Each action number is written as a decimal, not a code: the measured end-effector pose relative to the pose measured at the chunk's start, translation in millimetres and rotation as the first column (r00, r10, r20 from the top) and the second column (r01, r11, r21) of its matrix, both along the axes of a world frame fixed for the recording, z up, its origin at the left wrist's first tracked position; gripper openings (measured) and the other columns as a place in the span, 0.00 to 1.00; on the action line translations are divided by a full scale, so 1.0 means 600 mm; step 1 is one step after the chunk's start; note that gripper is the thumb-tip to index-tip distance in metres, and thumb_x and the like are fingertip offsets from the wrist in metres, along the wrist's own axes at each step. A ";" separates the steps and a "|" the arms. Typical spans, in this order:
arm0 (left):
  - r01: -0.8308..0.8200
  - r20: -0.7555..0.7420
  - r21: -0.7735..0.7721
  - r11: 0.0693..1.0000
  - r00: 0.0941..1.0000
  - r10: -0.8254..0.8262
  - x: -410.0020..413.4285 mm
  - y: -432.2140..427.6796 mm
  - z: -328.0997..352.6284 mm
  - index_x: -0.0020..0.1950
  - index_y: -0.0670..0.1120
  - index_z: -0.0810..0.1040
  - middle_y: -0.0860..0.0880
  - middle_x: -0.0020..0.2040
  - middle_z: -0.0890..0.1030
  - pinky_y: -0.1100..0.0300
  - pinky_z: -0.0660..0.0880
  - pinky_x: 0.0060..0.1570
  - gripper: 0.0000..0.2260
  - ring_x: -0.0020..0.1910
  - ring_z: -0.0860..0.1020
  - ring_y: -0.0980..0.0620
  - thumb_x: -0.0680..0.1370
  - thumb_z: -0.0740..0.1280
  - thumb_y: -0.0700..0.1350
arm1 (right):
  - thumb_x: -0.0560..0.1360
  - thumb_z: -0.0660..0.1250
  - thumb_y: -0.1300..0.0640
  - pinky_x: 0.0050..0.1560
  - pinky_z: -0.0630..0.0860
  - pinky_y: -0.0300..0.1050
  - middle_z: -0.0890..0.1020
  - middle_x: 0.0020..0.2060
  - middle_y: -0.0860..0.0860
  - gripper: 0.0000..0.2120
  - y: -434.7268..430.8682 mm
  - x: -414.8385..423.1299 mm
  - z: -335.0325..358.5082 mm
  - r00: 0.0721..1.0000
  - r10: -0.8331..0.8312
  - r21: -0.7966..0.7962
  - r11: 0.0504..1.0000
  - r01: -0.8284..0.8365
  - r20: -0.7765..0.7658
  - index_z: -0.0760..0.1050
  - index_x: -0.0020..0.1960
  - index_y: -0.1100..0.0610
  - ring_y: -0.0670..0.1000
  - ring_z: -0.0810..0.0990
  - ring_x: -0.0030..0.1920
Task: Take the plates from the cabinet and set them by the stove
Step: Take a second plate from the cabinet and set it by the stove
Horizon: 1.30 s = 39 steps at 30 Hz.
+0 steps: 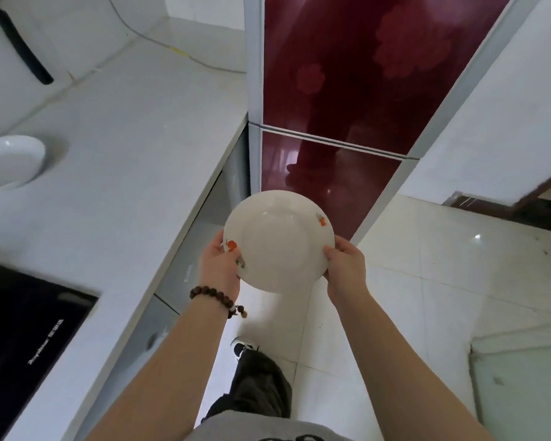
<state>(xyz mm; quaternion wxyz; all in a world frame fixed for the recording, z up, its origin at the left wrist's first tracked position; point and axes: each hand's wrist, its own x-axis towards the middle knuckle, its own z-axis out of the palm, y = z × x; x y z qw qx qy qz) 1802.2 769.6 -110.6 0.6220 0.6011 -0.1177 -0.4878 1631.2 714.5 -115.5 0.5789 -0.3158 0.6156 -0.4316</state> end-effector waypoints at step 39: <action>-0.950 0.016 0.152 0.273 0.278 0.960 0.532 -0.130 -0.045 0.60 0.45 0.77 0.44 0.48 0.83 0.47 0.76 0.53 0.14 0.47 0.80 0.43 0.80 0.60 0.32 | 0.73 0.57 0.73 0.43 0.69 0.47 0.79 0.40 0.57 0.16 -0.342 0.823 -0.052 0.327 0.945 0.077 0.327 -0.942 -0.013 0.81 0.45 0.59 0.53 0.72 0.41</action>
